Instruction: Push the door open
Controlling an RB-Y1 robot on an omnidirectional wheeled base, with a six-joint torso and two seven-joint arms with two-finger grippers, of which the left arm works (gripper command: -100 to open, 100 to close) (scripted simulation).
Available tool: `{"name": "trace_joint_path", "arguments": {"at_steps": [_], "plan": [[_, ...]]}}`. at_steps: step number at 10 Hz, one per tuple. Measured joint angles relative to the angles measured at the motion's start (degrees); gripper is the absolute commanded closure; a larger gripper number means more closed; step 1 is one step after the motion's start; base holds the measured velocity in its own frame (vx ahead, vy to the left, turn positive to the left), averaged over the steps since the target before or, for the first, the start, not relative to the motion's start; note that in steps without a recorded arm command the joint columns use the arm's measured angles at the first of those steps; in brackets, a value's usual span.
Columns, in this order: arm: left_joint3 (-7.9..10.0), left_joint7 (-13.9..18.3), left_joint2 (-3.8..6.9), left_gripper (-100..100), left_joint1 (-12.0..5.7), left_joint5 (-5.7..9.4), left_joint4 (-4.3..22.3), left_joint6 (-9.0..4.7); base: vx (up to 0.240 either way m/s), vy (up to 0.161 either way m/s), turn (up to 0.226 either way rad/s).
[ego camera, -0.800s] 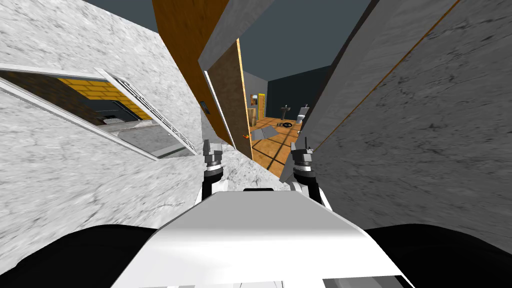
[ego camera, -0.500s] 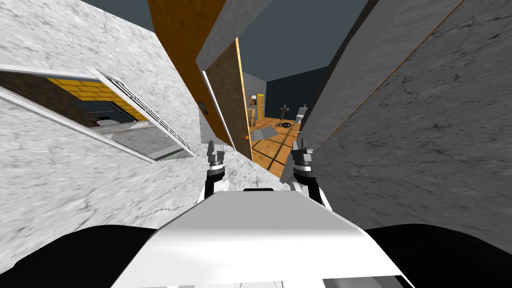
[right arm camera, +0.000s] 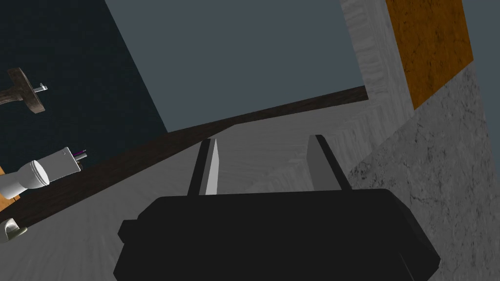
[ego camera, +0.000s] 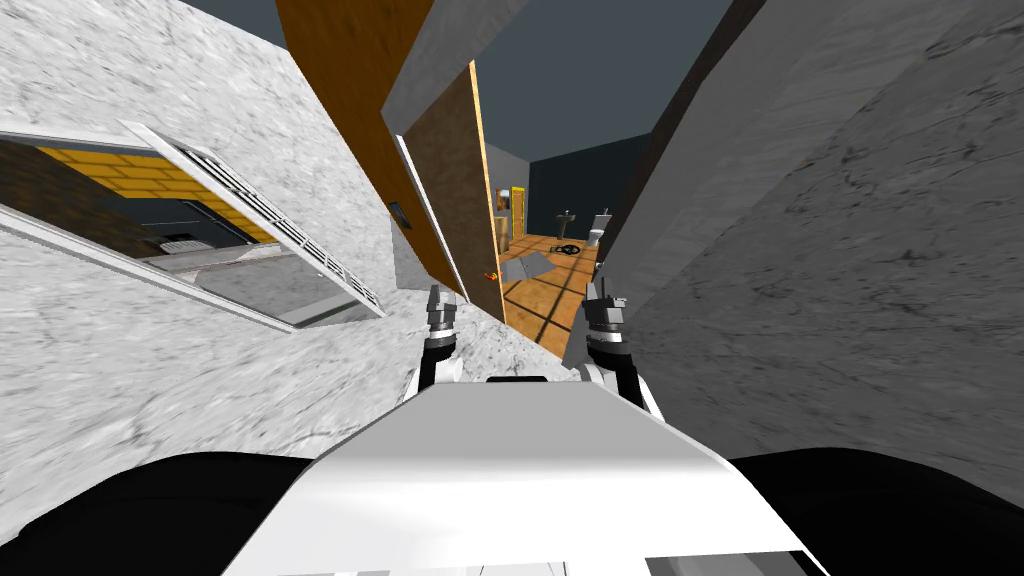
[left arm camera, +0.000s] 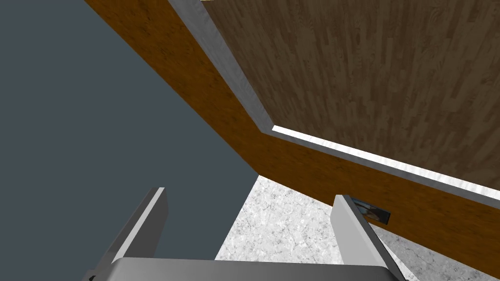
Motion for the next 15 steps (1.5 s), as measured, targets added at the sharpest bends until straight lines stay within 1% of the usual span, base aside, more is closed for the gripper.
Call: {"name": "trace_joint_path", "arguments": {"at_steps": [1, 2, 3, 4, 5, 6, 8, 9, 10, 12, 13, 15], "plan": [[-0.07, 0.1, 0.32, -100, -0.71, 0.15, 1.7, -0.44, 0.078, 0.086, -0.051], [-0.12, 0.1, 0.56, -100, -1.78, 0.28, 3.8, -0.91, 0.072, 0.085, -0.065], [-0.2, 0.2, 0.97, -100, -2.33, 0.46, 4.9, -0.96, 0.083, 0.068, -0.066], [-0.63, 0.1, 1.04, -100, -2.84, 0.46, 6.3, -1.1, 0.104, 0.077, -0.064], [-0.91, 0.1, 1.31, -100, -3.32, 0.57, 8.0, -1.58, 0.101, 0.096, -0.077], [-1.21, 0.1, 1.59, -100, -3.69, 0.7, 9.2, -1.77, 0.073, 0.088, -0.081], [-1.73, 0.0, 1.95, -100, -5.32, 0.89, 12.9, -2.73, 0.089, 0.09, -0.066], [-1.94, 0.0, 2.16, -100, -6.23, 1.03, 14.7, -2.94, 0.076, 0.11, -0.107], [-2.18, 0.1, 2.5, -100, -6.74, 1.22, 16.3, -3.12, 0.051, 0.078, -0.037], [-2.54, 0.1, 2.61, -100, -7.73, 1.31, 18.6, -3.44, 0.06, 0.068, -0.063], [-2.81, 0.1, 2.87, -100, -8.2, 1.45, 20.0, -3.65, 0.05, 0.058, -0.031], [-3.31, -0.1, 2.73, -100, -9.1, 1.47, 22.5, -4.2, 0.052, 0.082, -0.075]]}}
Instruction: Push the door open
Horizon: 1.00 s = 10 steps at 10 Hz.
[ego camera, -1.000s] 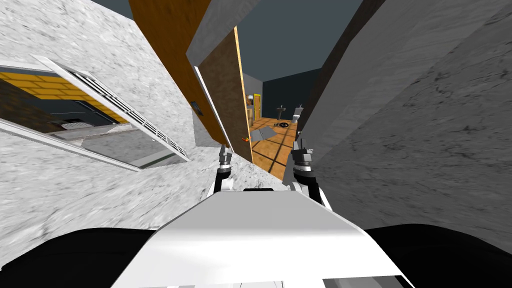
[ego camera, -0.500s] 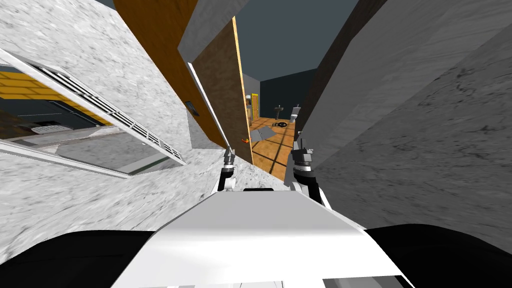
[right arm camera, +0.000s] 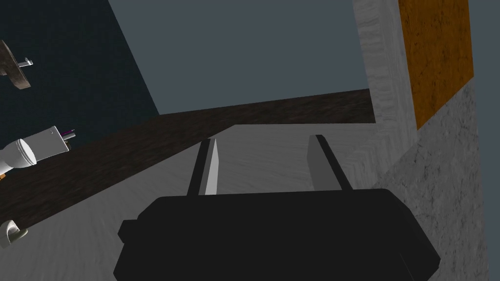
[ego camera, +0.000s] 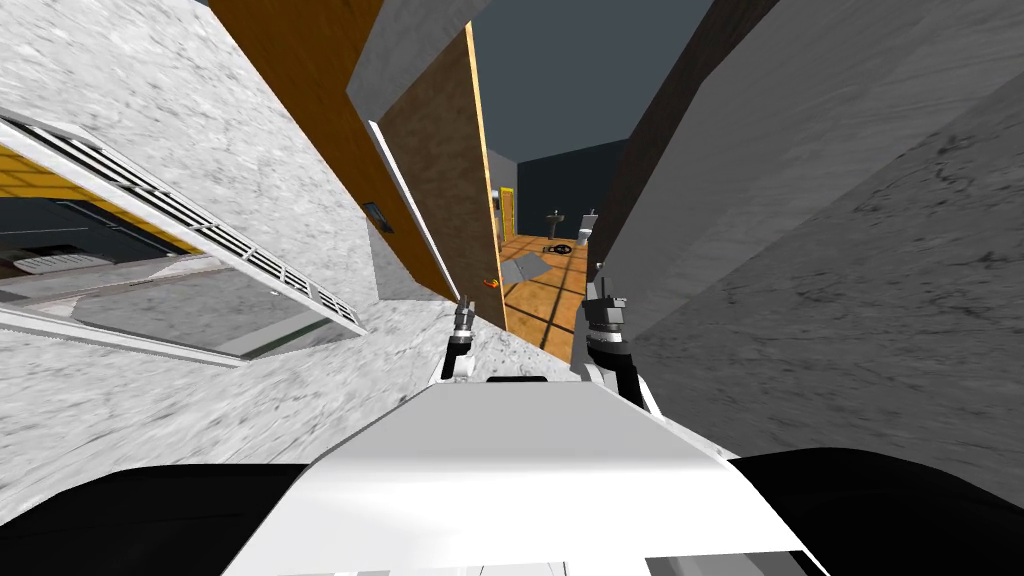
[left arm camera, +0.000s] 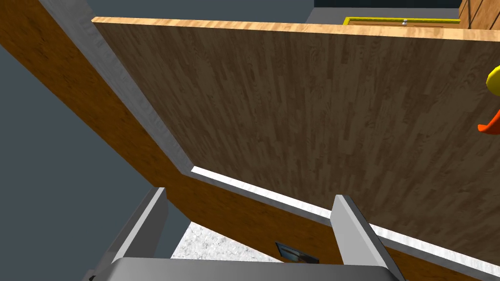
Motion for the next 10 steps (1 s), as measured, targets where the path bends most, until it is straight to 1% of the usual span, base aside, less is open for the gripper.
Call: {"name": "trace_joint_path", "arguments": {"at_steps": [2, 4, 6, 7, 9, 10], "plan": [[-0.28, 0.0, 0.21, -100, -1.43, 0.22, 3.0, -0.61, 0.058, 0.055, -0.036], [-0.74, 0.1, 0.59, -100, -2.39, 0.48, 5.9, -1.13, 0.075, 0.097, -0.091], [-1.22, 0.2, 0.93, -100, -4.23, 0.83, 9.5, -1.84, 0.069, 0.092, -0.065], [-1.34, 0.2, 0.84, -100, -4.85, 0.87, 10.8, -1.91, 0.038, 0.063, -0.051], [-1.98, 0.0, 0.78, -100, -5.88, 1.0, 14.2, -2.66, 0.065, 0.1, -0.082], [-2.34, 0.0, 0.79, -100, -6.5, 1.11, 15.7, -2.81, 0.039, 0.069, -0.039]]}}
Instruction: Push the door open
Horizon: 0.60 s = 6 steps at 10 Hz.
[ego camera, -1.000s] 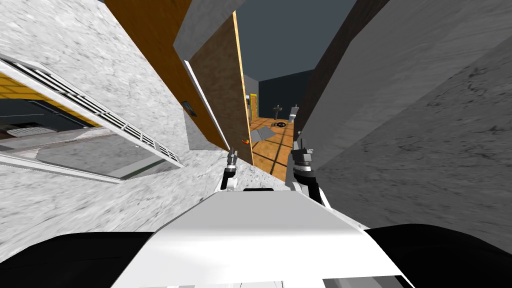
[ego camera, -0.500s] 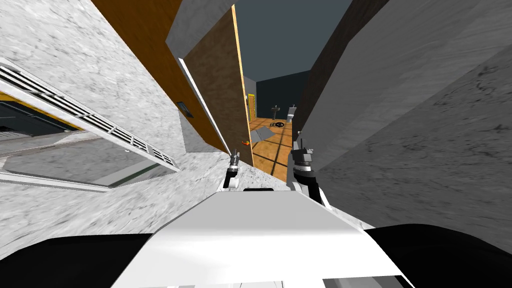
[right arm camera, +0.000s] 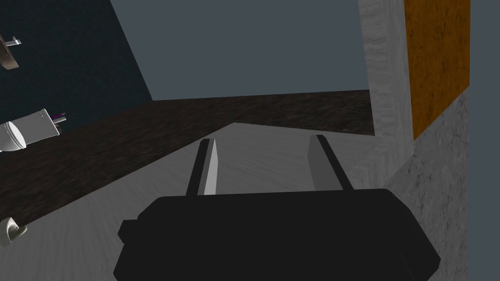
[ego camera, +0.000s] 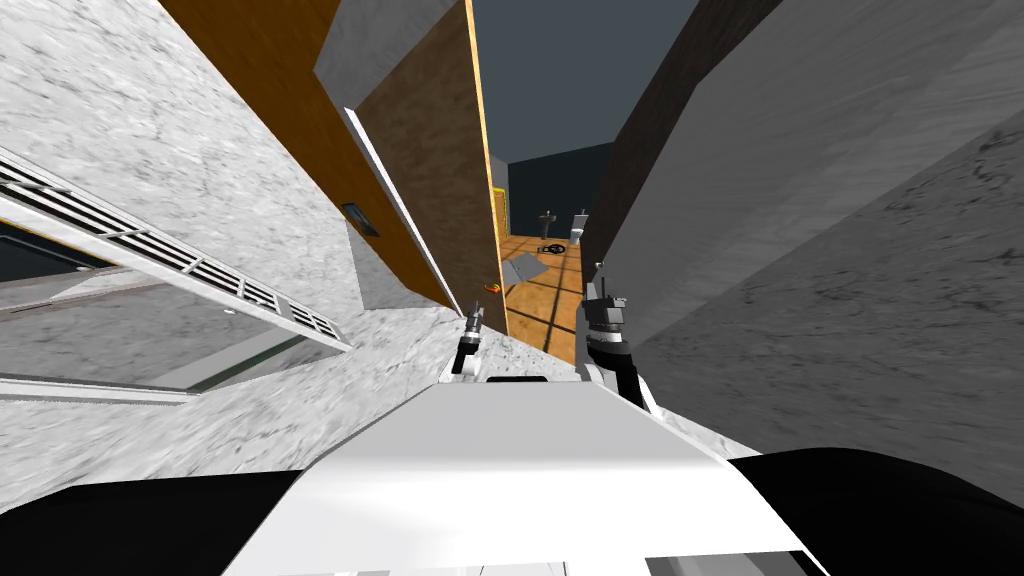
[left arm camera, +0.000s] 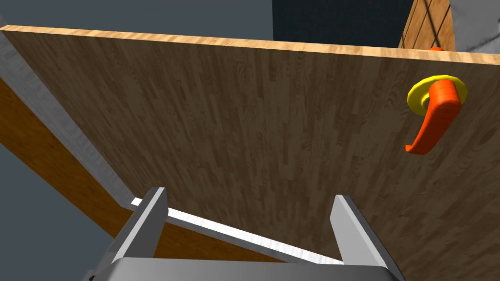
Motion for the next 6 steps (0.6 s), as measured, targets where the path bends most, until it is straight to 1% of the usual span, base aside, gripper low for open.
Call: {"name": "trace_joint_path", "arguments": {"at_steps": [1, 2, 3, 4, 6], "plan": [[-0.08, 0.1, 0.13, -100, -0.45, 0.1, 1.1, -0.21, 0.048, 0.07, -0.049], [-0.27, 0.1, 0.07, -100, -1.17, 0.19, 3.1, -0.79, 0.066, 0.104, -0.085], [-0.55, 0.0, 0.08, -100, -1.88, 0.31, 4.8, -1.04, 0.079, 0.124, -0.09], [-0.96, -0.1, -0.05, -100, -2.42, 0.38, 6.2, -1.17, 0.055, 0.075, -0.041], [-1.23, 0.0, 0.14, -100, -3.45, 0.6, 8.8, -1.72, 0.051, 0.066, -0.067]]}}
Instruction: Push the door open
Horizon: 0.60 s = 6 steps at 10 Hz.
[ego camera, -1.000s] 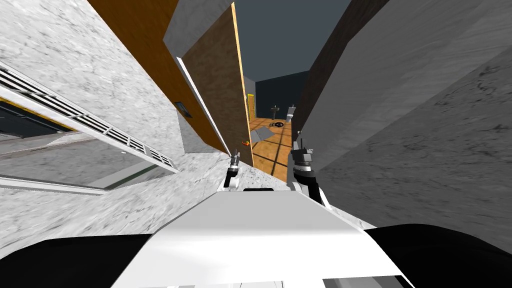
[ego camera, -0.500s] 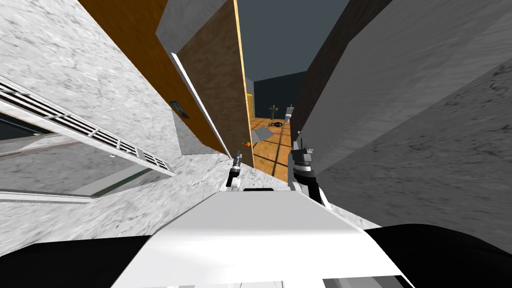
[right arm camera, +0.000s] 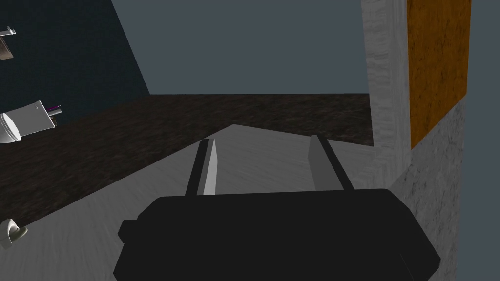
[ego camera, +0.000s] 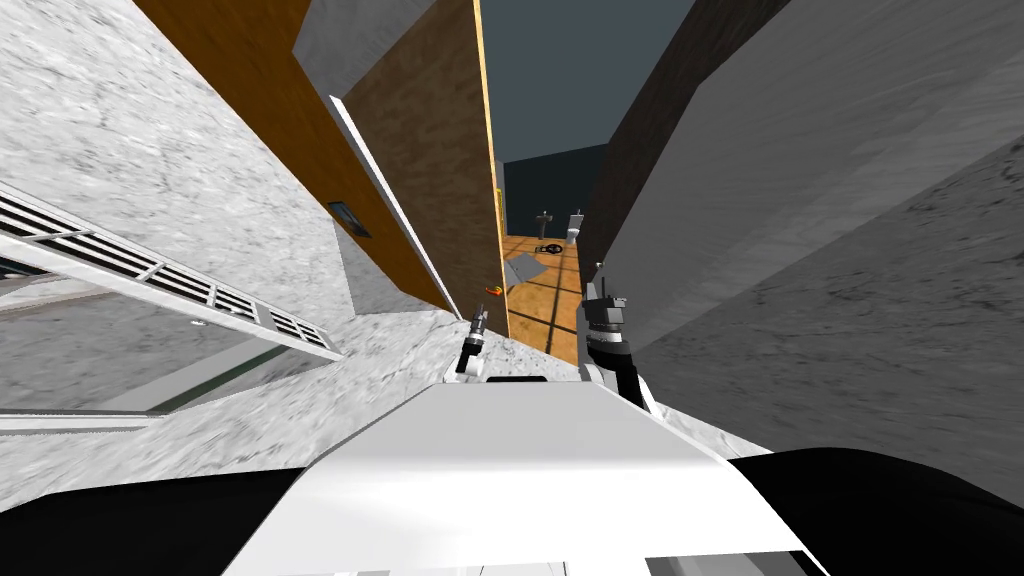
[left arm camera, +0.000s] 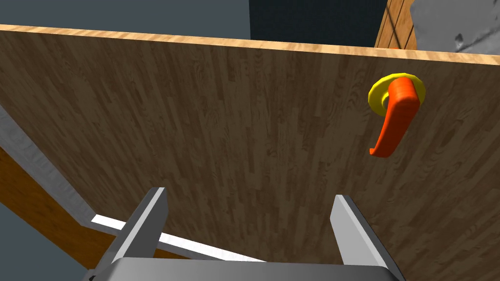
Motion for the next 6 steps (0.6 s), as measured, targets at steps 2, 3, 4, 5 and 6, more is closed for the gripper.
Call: {"name": "trace_joint_path", "arguments": {"at_steps": [2, 3, 4, 5, 6], "plan": [[-0.55, 0.0, -0.18, -100, -1.62, 0.25, 3.7, -0.75, 0.068, 0.126, -0.092], [-0.88, -0.1, -0.2, -100, -2.3, 0.37, 5.3, -1.11, 0.051, 0.094, -0.032], [-1.01, 0.0, -0.11, -100, -2.62, 0.45, 6.4, -1.25, 0.043, 0.055, -0.046], [-1.2, 0.0, -0.18, -100, -3.17, 0.53, 8.2, -1.74, 0.054, 0.069, -0.077], [-1.36, 0.1, -0.22, -100, -4.25, 0.7, 10.3, -2.14, 0.053, 0.102, -0.091]]}}
